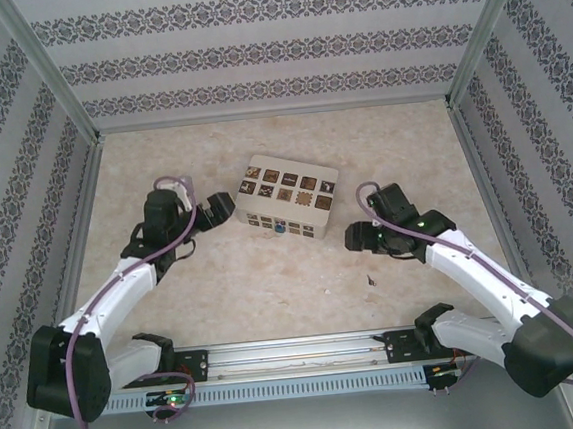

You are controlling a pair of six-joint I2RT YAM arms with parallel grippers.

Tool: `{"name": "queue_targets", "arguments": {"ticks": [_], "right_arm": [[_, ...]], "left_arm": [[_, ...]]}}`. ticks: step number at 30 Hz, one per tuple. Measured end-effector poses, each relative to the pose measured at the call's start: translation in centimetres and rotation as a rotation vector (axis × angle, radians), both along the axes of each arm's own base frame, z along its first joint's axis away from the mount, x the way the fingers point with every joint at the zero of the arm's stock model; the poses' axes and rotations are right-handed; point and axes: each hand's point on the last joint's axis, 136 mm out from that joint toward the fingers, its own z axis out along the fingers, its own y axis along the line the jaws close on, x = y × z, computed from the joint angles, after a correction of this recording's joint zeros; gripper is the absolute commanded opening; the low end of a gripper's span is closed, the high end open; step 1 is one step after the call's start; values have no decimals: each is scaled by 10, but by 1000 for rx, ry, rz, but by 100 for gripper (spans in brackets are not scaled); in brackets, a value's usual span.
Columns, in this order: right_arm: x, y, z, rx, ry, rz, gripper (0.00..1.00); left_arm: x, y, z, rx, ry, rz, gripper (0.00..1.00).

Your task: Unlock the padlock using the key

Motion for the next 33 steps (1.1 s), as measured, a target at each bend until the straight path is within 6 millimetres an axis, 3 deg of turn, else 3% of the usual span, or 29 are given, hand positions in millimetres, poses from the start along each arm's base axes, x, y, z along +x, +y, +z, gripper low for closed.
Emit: {"name": "queue_targets", "arguments": {"ticks": [5,12,33], "right_arm": [[-25,-12,-42,-95,191,5,48],[-41,-15,-73,-145,358,17,41],[-62,-18,-82,-149,452,23,30]], "left_arm": [[-28,-9,-43,-40,120,-15,99],[-32,-18,-44,-75,130,-23,98],[-33,-18,-59,-71,184,-13,98]]}}
